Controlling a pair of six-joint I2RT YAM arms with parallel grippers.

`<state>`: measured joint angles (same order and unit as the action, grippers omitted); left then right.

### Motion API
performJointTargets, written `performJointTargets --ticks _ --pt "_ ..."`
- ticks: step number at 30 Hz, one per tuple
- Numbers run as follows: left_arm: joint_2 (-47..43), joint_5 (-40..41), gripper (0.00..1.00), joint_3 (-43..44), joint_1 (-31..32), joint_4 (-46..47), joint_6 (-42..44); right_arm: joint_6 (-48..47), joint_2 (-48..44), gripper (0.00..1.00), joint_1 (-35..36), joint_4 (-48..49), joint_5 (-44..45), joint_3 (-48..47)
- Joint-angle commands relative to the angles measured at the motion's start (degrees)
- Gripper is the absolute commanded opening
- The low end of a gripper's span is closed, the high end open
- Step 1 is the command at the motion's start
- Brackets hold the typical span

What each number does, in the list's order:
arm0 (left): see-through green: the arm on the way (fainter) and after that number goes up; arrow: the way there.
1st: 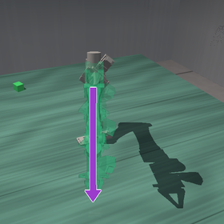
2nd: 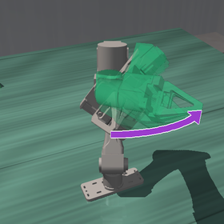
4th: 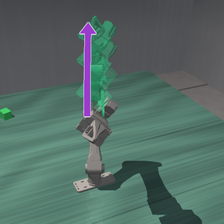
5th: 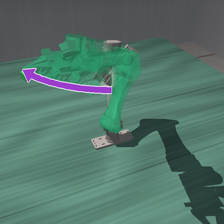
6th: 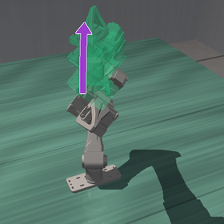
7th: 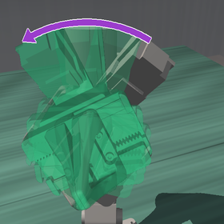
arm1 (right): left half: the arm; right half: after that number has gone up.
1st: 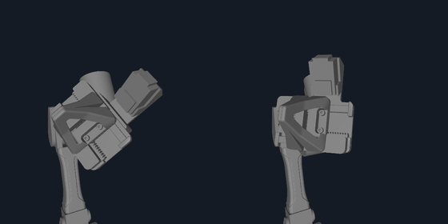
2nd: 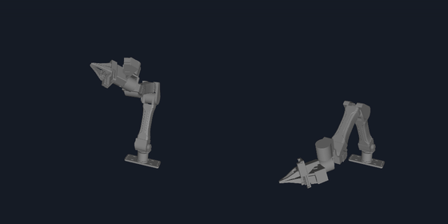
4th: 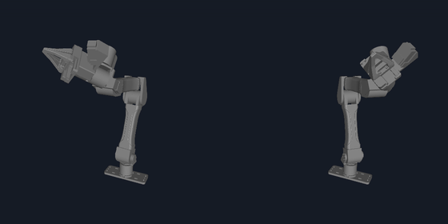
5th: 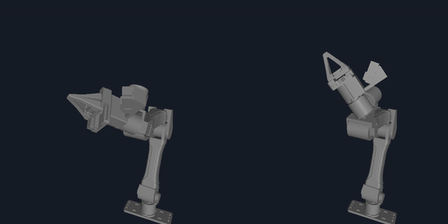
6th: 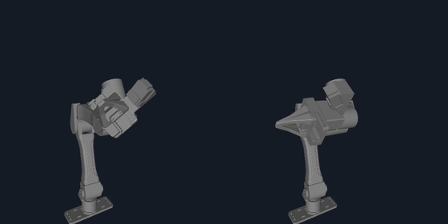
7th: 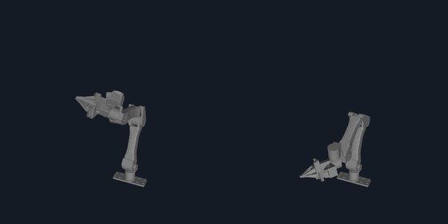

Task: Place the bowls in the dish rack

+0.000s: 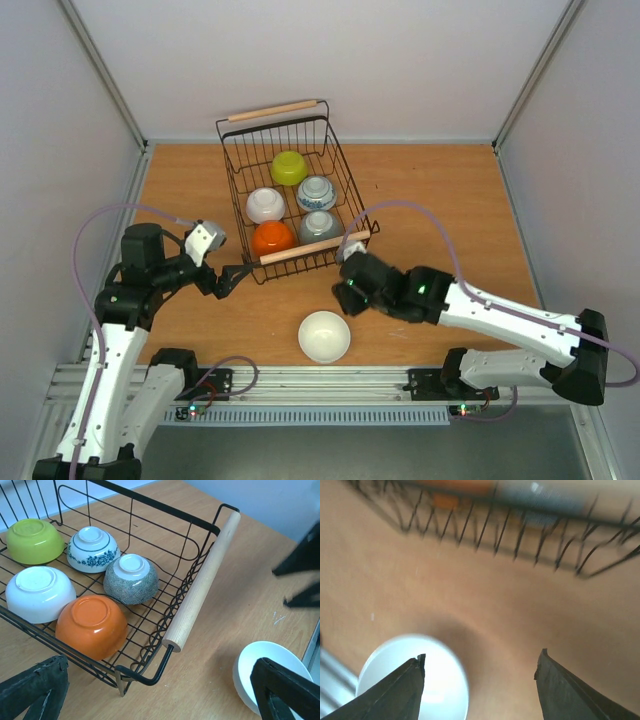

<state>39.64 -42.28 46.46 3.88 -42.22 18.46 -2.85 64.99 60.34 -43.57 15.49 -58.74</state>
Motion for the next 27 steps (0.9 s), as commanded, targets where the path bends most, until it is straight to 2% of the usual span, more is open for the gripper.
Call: performJointTargets --ticks 1,12,17,19,20,25,27 --pt "0.5 -1.5 0.99 0.6 -0.1 -0.1 0.4 12.3 0.5 0.62 7.2 -2.9 -1.6 5.6" --pt "-0.1 -2.0 0.99 0.9 -0.1 -0.7 0.4 18.2 3.4 0.62 9.4 1.8 -3.9 14.4" --pt "0.0 -2.4 0.99 0.9 -0.1 -0.8 0.5 19.7 7.1 0.59 9.8 7.3 -7.0 17.2" --pt "0.0 -2.4 0.99 0.9 -0.1 -0.8 0.5 20.3 8.9 0.53 10.1 8.9 -7.3 17.8" --pt "0.1 -2.4 0.99 0.9 -0.1 -0.8 0.5 20.5 9.6 0.46 10.2 9.3 -7.4 17.9" --pt "0.2 -2.6 0.99 1.0 -0.1 -1.0 0.5 21.2 10.6 0.06 10.5 8.1 -6.2 17.7" --pt "0.2 -3.3 0.99 1.1 -0.1 -1.2 0.6 20.9 9.1 0.01 10.7 7.0 -5.4 17.2"
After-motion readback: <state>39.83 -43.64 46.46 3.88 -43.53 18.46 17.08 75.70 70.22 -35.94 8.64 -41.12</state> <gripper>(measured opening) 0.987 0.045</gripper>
